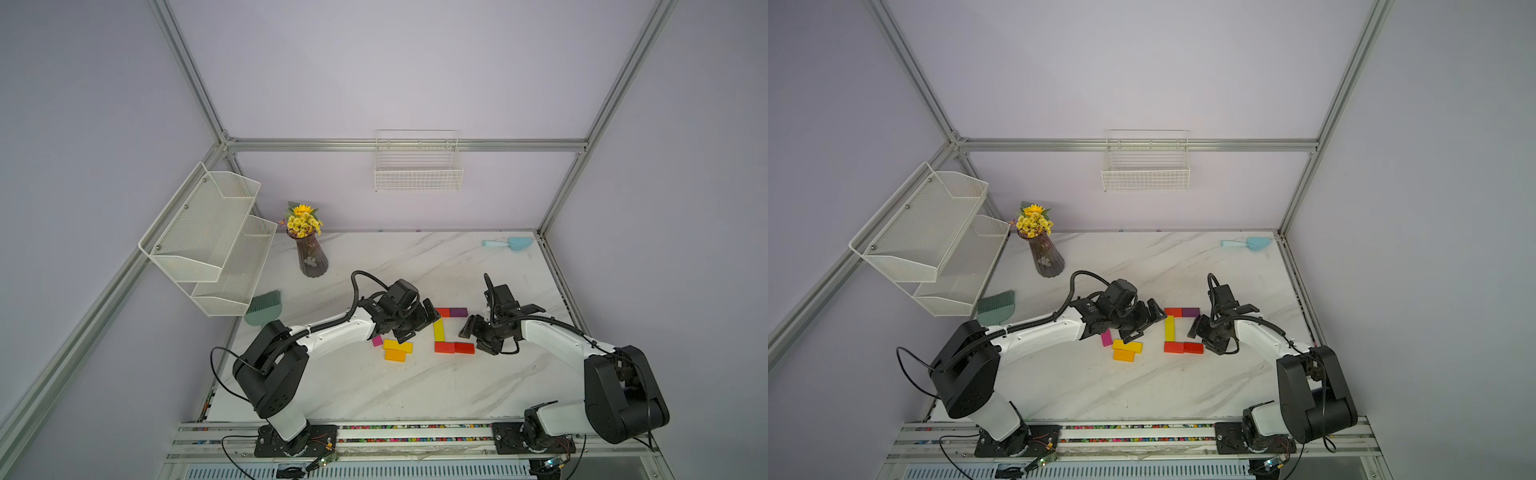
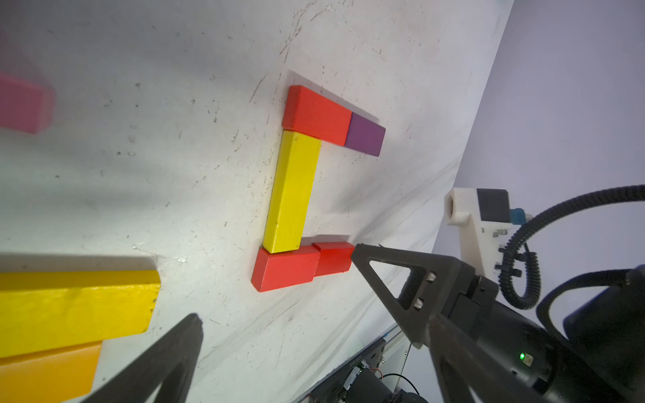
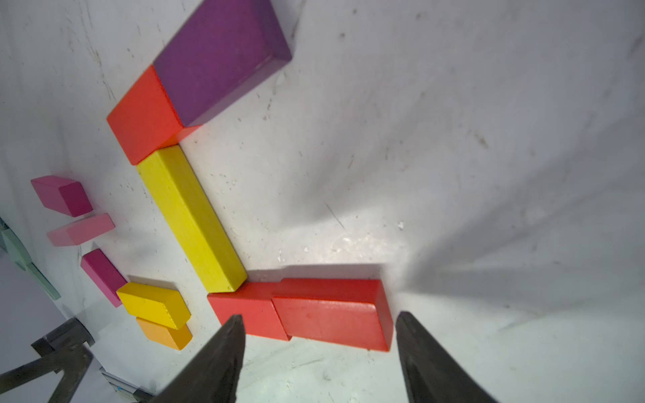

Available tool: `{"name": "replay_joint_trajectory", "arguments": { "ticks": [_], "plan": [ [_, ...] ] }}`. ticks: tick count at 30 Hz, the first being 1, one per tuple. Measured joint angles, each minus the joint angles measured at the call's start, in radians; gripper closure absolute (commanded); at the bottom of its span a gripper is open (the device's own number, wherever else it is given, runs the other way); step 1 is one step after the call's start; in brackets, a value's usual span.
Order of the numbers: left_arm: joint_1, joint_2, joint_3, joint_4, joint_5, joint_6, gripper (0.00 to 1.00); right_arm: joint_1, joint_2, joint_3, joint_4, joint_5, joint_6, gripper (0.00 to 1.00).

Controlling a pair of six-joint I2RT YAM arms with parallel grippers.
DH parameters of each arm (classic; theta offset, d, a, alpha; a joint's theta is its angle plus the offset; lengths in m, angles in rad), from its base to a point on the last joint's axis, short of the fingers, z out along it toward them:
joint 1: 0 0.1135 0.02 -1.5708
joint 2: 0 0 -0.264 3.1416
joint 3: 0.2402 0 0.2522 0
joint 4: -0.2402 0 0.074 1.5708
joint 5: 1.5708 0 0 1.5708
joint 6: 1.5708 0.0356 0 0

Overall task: Assemble the letter c with building blocks
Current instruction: Assemble the building block at the center of the board.

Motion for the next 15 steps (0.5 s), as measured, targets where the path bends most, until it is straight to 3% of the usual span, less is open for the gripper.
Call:
{"name": "replay_joint_trajectory", "arguments": {
  "ticks": [15],
  "plan": [
    [-0.131, 0.097, 0.003, 0.134, -0.113, -0.145, 0.00, -0.084, -0.044, -0.010, 0.000, -0.099, 0.007, 0.29]
  ]
}}
